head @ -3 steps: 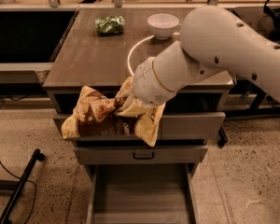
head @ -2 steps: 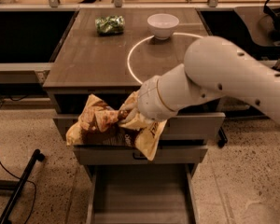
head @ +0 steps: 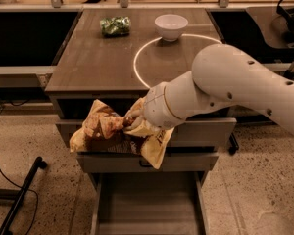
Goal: Place brown chip bag into bottom drawer
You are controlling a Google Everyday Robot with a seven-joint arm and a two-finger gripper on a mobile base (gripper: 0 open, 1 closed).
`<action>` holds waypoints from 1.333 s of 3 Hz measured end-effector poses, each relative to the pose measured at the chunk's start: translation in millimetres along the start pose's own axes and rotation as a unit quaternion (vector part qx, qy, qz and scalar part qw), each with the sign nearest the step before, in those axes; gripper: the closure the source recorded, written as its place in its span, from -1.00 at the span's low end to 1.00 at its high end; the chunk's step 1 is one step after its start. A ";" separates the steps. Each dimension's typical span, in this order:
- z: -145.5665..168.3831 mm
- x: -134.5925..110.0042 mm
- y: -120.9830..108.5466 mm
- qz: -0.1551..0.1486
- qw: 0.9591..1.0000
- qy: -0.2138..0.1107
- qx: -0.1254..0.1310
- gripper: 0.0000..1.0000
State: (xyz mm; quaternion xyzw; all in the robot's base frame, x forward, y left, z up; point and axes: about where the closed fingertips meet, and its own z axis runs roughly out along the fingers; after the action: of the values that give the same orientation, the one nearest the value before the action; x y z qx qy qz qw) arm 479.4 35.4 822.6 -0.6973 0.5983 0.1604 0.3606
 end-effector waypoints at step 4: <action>53.5 104.5 64.6 0.090 0.994 -0.020 -0.053 1.00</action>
Offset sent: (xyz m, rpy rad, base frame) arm -0.0159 -0.0489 -0.1166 0.0693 0.2200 -0.0884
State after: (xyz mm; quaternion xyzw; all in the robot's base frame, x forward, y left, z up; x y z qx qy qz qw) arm 453.4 -4.1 697.2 -0.6554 0.6423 0.2376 0.3185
